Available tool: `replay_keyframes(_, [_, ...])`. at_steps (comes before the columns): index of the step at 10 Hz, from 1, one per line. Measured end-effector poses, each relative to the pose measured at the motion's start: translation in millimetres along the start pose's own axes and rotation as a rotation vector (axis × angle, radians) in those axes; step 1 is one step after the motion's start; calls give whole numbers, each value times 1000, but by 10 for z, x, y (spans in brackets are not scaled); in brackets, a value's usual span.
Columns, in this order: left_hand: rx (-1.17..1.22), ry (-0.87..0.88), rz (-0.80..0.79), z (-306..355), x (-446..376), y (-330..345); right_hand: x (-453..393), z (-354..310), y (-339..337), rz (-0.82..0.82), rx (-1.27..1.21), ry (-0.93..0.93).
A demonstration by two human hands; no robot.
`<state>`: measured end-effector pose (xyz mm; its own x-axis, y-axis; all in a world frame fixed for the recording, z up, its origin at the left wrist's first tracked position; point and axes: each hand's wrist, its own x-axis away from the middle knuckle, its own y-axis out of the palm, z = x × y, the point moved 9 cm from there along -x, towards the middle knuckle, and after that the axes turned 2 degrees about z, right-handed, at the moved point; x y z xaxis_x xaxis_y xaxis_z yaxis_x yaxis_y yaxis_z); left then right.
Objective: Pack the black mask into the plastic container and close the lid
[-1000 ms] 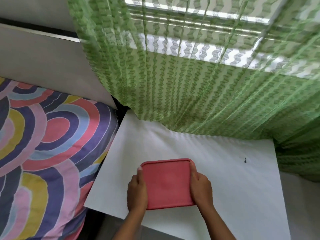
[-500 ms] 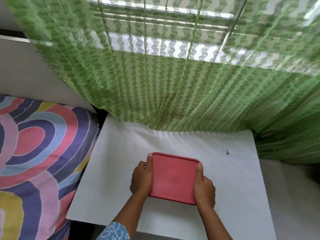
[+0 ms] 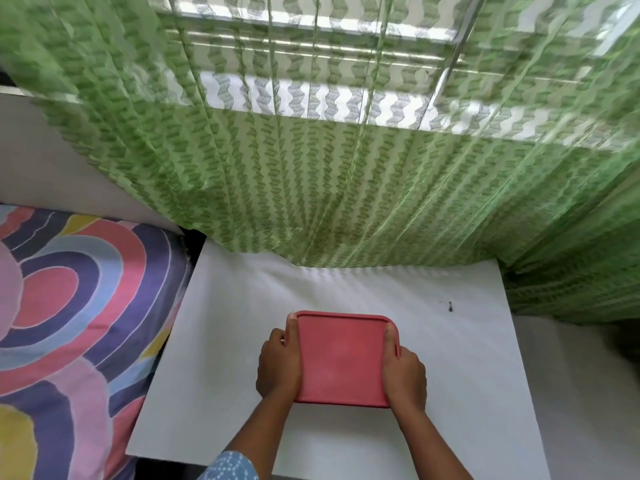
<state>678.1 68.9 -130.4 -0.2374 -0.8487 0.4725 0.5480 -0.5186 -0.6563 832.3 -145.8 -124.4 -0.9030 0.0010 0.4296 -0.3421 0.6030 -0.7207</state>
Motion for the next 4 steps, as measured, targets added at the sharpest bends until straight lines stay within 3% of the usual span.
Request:
replay_keyframes(3, [47, -7, -188, 104, 124, -146, 68, -61, -139, -136, -115, 46])
replay_keyframes(4, [78, 212, 5, 213, 450, -531, 224, -44, -302, -57, -86, 11])
